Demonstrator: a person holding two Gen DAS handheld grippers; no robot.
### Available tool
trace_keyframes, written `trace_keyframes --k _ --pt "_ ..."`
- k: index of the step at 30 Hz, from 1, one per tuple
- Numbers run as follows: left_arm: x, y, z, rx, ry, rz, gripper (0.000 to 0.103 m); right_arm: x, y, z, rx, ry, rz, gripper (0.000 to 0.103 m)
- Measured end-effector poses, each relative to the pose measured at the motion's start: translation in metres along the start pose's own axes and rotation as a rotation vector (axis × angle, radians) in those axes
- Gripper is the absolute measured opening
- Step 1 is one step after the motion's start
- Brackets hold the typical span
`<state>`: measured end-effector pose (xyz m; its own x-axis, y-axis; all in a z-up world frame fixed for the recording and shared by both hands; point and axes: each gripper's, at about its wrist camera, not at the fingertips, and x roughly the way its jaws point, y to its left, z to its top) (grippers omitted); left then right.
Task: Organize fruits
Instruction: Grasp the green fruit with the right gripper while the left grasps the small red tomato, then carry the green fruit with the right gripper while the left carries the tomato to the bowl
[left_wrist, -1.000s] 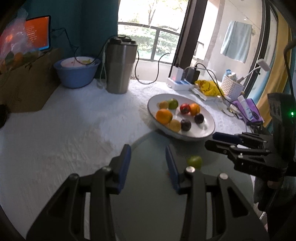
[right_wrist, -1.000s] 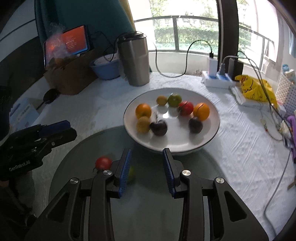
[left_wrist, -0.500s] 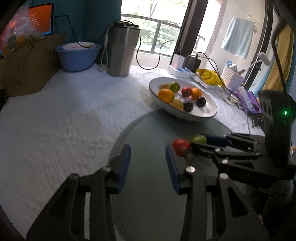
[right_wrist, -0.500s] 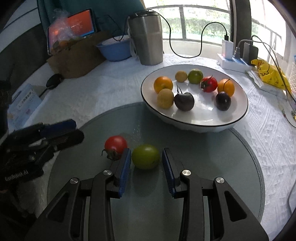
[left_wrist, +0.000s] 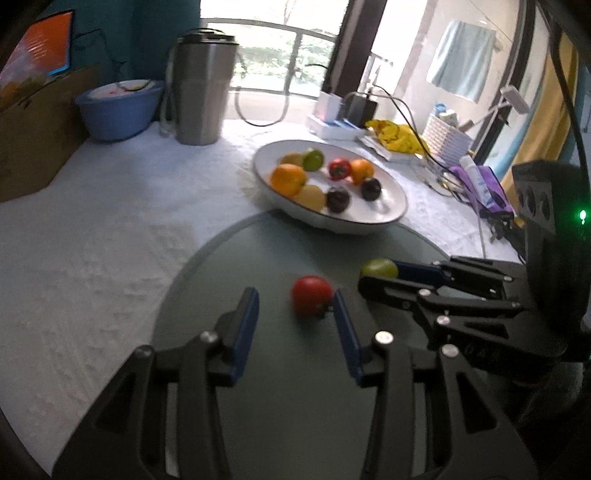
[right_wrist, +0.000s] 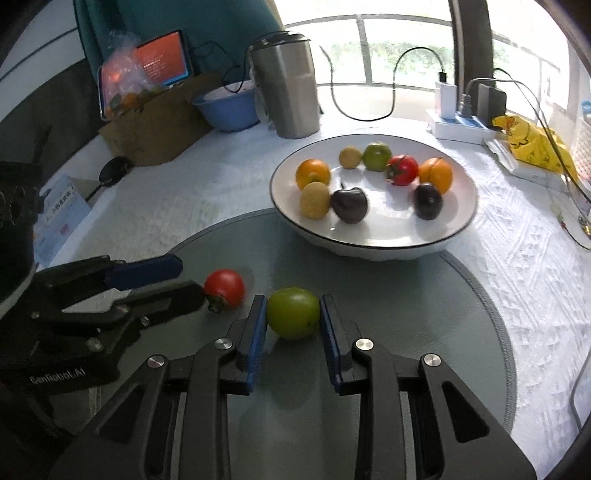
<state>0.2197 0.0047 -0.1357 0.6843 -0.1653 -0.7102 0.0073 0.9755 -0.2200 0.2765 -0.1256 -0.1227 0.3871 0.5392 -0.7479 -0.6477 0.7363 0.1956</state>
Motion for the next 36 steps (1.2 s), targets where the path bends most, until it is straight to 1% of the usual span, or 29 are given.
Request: trace_keyframes --k 3,6,9,12,13,16,18,27,36 --pt "0.007 -0.006 0.002 0.008 0.017 0.004 0.044 -0.005 -0.010 -0.004 0.021 -0.008 0.003 0.030" --pt "0.015 -0.009 0.005 0.016 0.038 0.027 0.044 -0.010 -0.018 -0.008 0.040 -0.010 0.000 0.030" --pt "0.022 -0.006 0.006 0.002 0.059 0.050 0.044 -0.015 -0.025 -0.009 0.049 -0.017 0.001 0.030" --pt "0.024 -0.006 0.007 -0.006 0.057 0.057 0.043 -0.018 -0.032 -0.010 0.060 -0.022 -0.001 0.030" --pt "0.024 -0.008 0.007 0.000 0.058 0.055 0.042 -0.018 -0.034 -0.010 0.062 -0.022 -0.002 0.030" --pt "0.025 -0.010 0.007 0.005 0.069 0.051 0.029 -0.020 -0.036 -0.009 0.059 -0.023 -0.001 0.030" --pt "0.025 -0.011 0.007 0.003 0.071 0.050 0.029 -0.022 -0.037 -0.009 0.057 -0.028 -0.001 0.030" --pt "0.011 -0.024 0.016 0.018 0.037 0.033 0.029 -0.034 -0.044 -0.007 0.060 -0.051 -0.002 0.030" --pt "0.002 -0.041 0.033 0.031 -0.004 0.008 0.029 -0.051 -0.048 0.008 0.037 -0.082 -0.009 0.030"
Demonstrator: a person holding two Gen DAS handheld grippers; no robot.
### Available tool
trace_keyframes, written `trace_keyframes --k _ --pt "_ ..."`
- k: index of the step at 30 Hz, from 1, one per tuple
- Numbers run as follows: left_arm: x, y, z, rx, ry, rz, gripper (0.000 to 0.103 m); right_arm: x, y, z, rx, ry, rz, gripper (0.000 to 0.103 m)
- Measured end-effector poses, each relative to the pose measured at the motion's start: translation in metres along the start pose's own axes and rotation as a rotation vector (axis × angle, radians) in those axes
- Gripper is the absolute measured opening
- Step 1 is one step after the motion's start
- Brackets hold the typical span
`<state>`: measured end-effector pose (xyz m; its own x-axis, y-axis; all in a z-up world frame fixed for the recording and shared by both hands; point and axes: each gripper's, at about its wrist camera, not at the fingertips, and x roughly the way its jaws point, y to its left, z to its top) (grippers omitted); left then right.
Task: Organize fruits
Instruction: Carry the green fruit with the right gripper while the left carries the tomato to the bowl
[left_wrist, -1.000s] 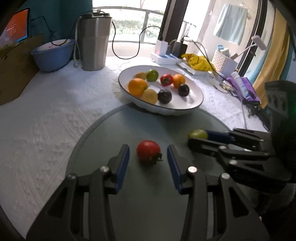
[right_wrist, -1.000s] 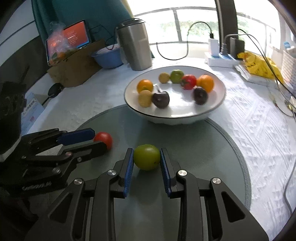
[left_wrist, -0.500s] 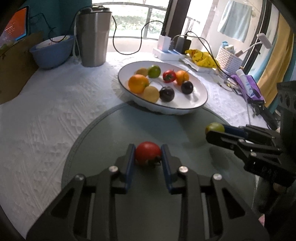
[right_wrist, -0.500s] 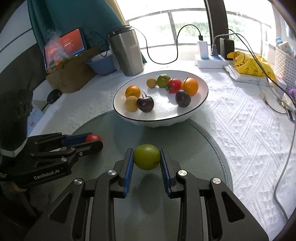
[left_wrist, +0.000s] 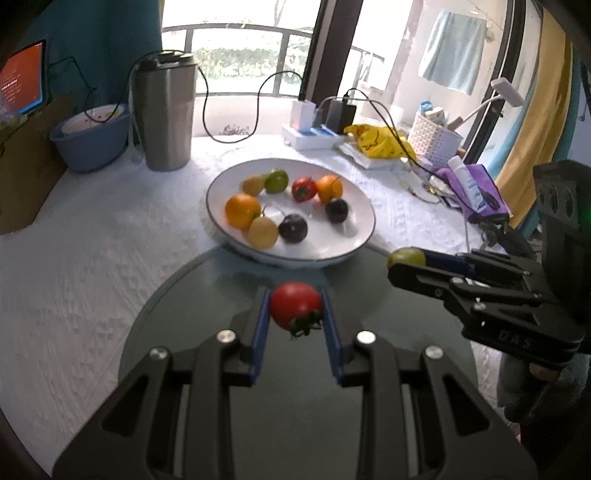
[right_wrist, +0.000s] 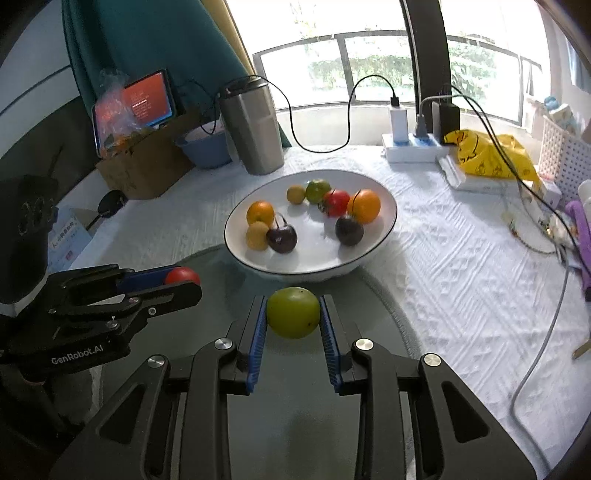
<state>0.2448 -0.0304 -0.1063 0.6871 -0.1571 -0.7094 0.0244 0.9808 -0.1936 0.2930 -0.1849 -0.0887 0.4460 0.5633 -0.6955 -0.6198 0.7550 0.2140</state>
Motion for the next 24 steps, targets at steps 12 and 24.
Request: trace_keyframes --k 12,24 --pt "0.007 -0.015 0.024 0.030 -0.039 -0.028 0.029 -0.002 -0.005 0.028 -0.038 -0.013 -0.004 0.030" --pt "0.031 -0.008 0.039 0.009 -0.032 -0.033 0.029 0.022 -0.017 0.043 -0.045 0.020 0.005 0.030"
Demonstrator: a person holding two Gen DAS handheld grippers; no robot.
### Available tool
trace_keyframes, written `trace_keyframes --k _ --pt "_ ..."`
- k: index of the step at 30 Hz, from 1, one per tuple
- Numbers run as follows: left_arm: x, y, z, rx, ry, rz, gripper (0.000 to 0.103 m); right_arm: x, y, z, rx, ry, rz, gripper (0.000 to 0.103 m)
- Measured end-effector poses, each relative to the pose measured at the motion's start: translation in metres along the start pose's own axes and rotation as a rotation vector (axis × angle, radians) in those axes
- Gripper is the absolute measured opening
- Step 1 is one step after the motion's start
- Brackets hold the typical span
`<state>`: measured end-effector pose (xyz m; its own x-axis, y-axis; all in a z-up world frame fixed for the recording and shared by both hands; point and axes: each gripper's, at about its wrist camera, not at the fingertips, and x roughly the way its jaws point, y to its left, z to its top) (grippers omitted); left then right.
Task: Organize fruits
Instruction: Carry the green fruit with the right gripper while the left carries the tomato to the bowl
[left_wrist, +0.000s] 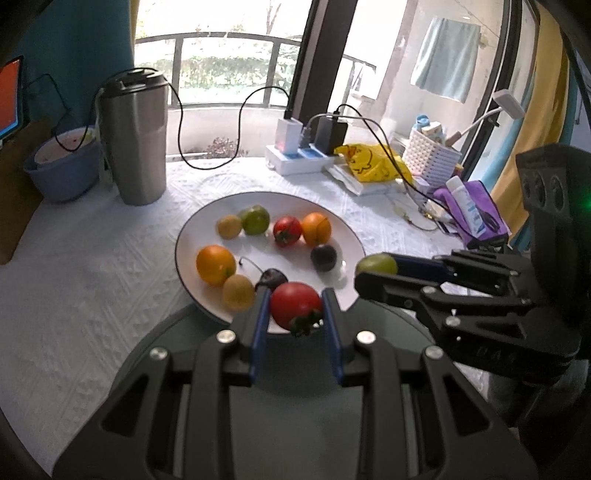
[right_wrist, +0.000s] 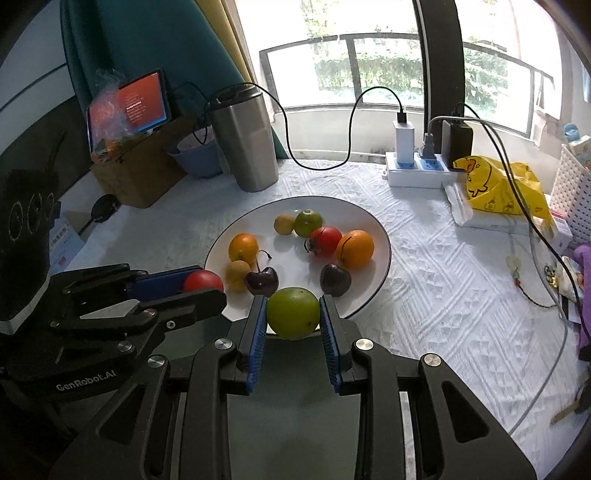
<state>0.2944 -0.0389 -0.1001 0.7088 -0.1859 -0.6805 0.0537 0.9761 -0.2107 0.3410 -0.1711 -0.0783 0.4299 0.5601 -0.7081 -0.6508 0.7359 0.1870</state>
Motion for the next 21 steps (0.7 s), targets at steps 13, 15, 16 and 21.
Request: trace_keyframes --k 13,15,16,21 --pt "0.029 0.008 0.004 -0.015 0.040 -0.001 0.029 0.027 -0.014 0.008 0.009 0.034 0.013 0.030" --pt "0.033 0.009 0.003 -0.018 0.048 -0.002 0.029 0.030 -0.015 0.008 0.008 0.037 0.004 0.030" --pt "0.034 0.009 0.003 -0.020 0.051 -0.003 0.029 0.031 -0.016 0.008 0.008 0.039 0.003 0.030" --pt "0.042 0.011 0.002 -0.029 0.074 -0.007 0.029 0.037 -0.018 0.007 0.014 0.052 0.001 0.030"
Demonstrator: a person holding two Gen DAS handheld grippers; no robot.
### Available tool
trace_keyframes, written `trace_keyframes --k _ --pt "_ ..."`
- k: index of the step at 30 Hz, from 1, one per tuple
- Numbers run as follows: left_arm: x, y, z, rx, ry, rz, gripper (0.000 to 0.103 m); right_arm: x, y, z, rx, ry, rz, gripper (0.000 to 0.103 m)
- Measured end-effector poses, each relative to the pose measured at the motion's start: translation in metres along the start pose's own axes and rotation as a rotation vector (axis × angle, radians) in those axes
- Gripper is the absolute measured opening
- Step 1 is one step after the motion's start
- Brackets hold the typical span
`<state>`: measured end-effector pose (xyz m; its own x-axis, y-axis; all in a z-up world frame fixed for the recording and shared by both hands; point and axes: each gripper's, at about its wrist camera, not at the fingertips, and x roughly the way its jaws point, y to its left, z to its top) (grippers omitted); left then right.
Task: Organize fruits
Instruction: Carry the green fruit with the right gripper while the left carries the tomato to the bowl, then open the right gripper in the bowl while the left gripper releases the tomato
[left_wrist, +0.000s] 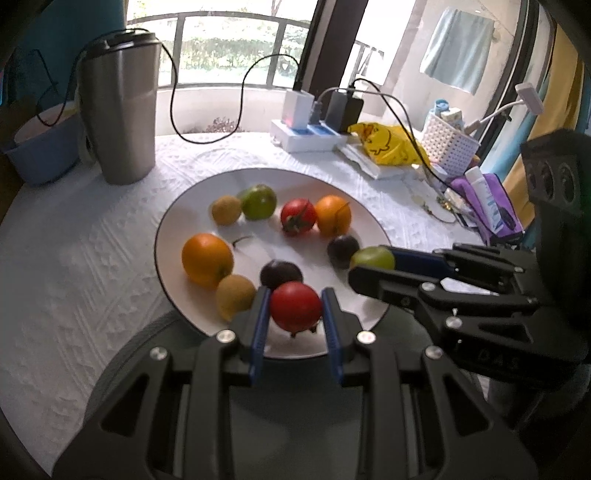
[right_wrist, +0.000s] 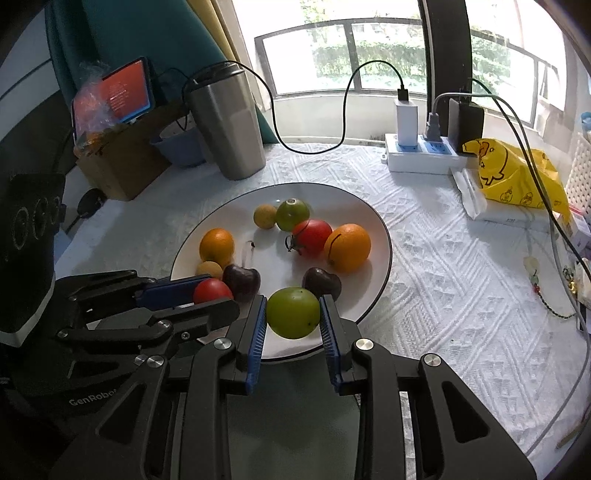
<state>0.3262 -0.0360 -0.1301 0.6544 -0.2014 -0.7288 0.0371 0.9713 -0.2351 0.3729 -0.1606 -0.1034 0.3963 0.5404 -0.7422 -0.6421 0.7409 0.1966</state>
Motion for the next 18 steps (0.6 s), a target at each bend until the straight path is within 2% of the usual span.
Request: trace_keyframes --k 6,8,9,11,12,18 --pt "0.002 0.002 0.000 -0.013 0.011 0.000 0.030 0.001 -0.002 0.001 0.007 0.002 -0.008 0.031" --pt "0.001 0.002 0.001 -0.015 0.010 0.004 0.030 -0.001 -0.001 0.001 0.008 0.000 -0.017 0.035" --pt "0.000 0.002 0.001 -0.016 0.008 0.004 0.032 -0.001 -0.002 0.002 0.010 -0.001 -0.018 0.039" --pt "-0.003 0.003 0.001 -0.022 0.001 -0.001 0.038 -0.005 -0.002 0.002 0.012 -0.007 -0.028 0.040" --pt "-0.005 0.003 0.001 -0.025 -0.004 -0.005 0.044 -0.006 -0.002 0.002 0.013 -0.009 -0.032 0.040" --pt "-0.020 0.003 0.000 -0.034 -0.034 0.000 0.046 -0.018 0.002 0.002 0.012 -0.024 -0.053 0.040"
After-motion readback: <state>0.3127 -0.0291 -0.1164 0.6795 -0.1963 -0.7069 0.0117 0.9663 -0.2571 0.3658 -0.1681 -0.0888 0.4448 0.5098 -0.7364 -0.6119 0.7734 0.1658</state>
